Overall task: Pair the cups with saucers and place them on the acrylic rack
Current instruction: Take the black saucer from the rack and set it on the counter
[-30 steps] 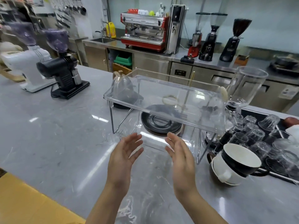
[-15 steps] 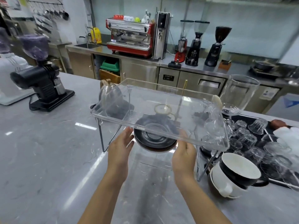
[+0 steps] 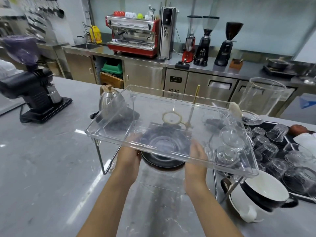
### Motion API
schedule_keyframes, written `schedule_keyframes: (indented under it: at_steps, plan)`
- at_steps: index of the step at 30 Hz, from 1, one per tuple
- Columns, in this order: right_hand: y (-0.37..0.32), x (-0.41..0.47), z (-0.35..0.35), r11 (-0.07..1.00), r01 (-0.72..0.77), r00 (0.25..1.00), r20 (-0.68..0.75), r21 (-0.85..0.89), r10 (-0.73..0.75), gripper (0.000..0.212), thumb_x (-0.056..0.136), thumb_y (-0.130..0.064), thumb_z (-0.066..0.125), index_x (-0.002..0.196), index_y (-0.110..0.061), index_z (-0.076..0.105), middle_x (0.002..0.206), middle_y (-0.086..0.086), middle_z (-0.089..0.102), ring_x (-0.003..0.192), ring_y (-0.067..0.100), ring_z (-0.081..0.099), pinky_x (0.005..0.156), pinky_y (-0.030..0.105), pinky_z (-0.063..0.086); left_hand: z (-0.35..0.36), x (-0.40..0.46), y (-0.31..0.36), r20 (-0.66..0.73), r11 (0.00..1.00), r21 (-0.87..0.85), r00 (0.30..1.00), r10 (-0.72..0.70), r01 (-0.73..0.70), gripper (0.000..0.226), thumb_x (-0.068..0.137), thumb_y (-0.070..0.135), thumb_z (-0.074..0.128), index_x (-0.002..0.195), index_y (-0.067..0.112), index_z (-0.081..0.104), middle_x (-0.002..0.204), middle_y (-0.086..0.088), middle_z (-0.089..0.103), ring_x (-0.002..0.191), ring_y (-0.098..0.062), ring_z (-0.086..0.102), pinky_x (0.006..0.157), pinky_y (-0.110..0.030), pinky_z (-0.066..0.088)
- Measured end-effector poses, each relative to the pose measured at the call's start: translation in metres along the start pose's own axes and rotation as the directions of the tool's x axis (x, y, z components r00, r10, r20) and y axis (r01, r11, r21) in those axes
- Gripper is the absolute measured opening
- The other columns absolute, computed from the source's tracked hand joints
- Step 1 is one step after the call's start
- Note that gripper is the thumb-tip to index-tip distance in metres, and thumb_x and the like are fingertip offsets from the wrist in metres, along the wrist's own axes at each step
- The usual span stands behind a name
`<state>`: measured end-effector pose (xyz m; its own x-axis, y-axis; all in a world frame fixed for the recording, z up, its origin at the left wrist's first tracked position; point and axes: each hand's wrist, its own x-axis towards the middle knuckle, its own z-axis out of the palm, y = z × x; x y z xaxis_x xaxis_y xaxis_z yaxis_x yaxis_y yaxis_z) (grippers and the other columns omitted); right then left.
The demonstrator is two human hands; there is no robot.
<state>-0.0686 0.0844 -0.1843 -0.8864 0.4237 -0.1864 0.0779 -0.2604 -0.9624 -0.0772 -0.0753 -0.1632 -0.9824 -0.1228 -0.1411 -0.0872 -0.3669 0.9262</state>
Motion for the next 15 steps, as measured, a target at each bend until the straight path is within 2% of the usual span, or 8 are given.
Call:
schedule_keyframes:
  at_steps: [2,3,4,6,8,9,11,15]
  plan:
    - [0.0021,0.0039,-0.0004,0.999,-0.038,0.999,-0.011,0.019,0.039,0.021,0.104,-0.033,0.046,0.114,-0.025,0.063,0.096,-0.016,0.067,0.084,-0.006,0.059,0.071,0.006,0.047,0.0017,0.0023,0.0012,0.025,1.000,-0.010,1.000,-0.012,0.012,0.052,0.087,0.038,0.055,0.120,0.000,0.069,0.110,-0.017,0.074,0.097,-0.027,0.069,0.078,-0.033,0.051]
    - [0.0015,0.0037,-0.0002,0.999,-0.046,0.999,-0.018,0.021,0.047,0.020,0.104,-0.032,0.045,0.103,-0.023,0.063,0.081,-0.014,0.070,0.071,-0.006,0.062,0.062,0.006,0.049,0.0016,0.0025,0.0013,0.020,1.000,-0.023,1.000,-0.017,0.017,0.054,0.090,0.039,0.052,0.123,-0.001,0.067,0.115,-0.020,0.073,0.100,-0.029,0.069,0.079,-0.033,0.051]
    - [0.0014,0.0049,0.0007,0.999,-0.048,0.999,-0.019,0.013,0.048,0.022,0.104,-0.031,0.045,0.098,-0.020,0.063,0.075,-0.012,0.073,0.066,-0.005,0.064,0.062,0.009,0.050,0.0016,0.0030,0.0013,0.016,0.999,-0.043,1.000,-0.024,0.025,0.052,0.097,0.038,0.047,0.125,-0.002,0.066,0.118,-0.021,0.072,0.104,-0.031,0.068,0.081,-0.034,0.051]
    - [-0.0018,0.0047,0.0045,0.998,-0.052,0.998,-0.016,0.022,0.052,0.026,0.102,-0.031,0.047,0.101,-0.015,0.068,0.090,-0.002,0.077,0.079,0.005,0.069,0.077,0.026,0.054,0.0004,0.0063,-0.0007,0.003,0.995,-0.082,0.999,-0.054,0.054,0.054,0.106,0.035,0.033,0.132,-0.004,0.060,0.128,-0.023,0.068,0.116,-0.036,0.064,0.092,-0.040,0.050]
    - [-0.0047,0.0026,0.0072,0.997,-0.067,0.997,-0.033,0.050,0.069,0.029,0.101,-0.028,0.049,0.109,-0.008,0.069,0.109,0.015,0.072,0.098,0.026,0.068,0.094,0.044,0.052,-0.0009,0.0081,-0.0016,-0.002,0.994,-0.091,0.998,-0.066,0.065,0.058,0.107,0.037,0.028,0.136,-0.004,0.056,0.134,-0.025,0.064,0.125,-0.038,0.060,0.105,-0.047,0.045]
    - [-0.0045,0.0029,0.0073,0.995,-0.074,0.996,-0.049,0.059,0.077,0.031,0.101,-0.024,0.048,0.112,-0.003,0.067,0.111,0.021,0.070,0.104,0.036,0.066,0.098,0.049,0.050,-0.0016,0.0086,-0.0027,0.000,0.994,-0.084,0.998,-0.066,0.066,0.060,0.107,0.038,0.026,0.135,-0.004,0.058,0.132,-0.024,0.065,0.125,-0.038,0.060,0.106,-0.047,0.045]
    - [-0.0041,0.0029,0.0069,0.995,-0.078,0.995,-0.059,0.061,0.081,0.031,0.101,-0.019,0.048,0.115,0.003,0.065,0.109,0.024,0.070,0.115,0.047,0.057,0.102,0.053,0.047,-0.0017,0.0079,-0.0035,0.010,0.995,-0.075,0.998,-0.062,0.063,0.062,0.107,0.041,0.024,0.132,-0.002,0.061,0.128,-0.022,0.069,0.121,-0.035,0.064,0.100,-0.044,0.049]
    - [-0.0065,-0.0037,0.0073,0.997,-0.033,0.999,-0.028,0.064,0.034,0.030,0.102,-0.021,0.049,0.121,-0.006,0.067,0.124,0.020,0.065,0.121,0.035,0.058,0.109,0.043,0.045,-0.0020,0.0041,-0.0035,0.029,0.999,-0.027,0.999,-0.019,0.020,0.058,0.106,0.040,0.027,0.128,0.004,0.066,0.122,-0.019,0.073,0.113,-0.032,0.069,0.082,-0.034,0.052]
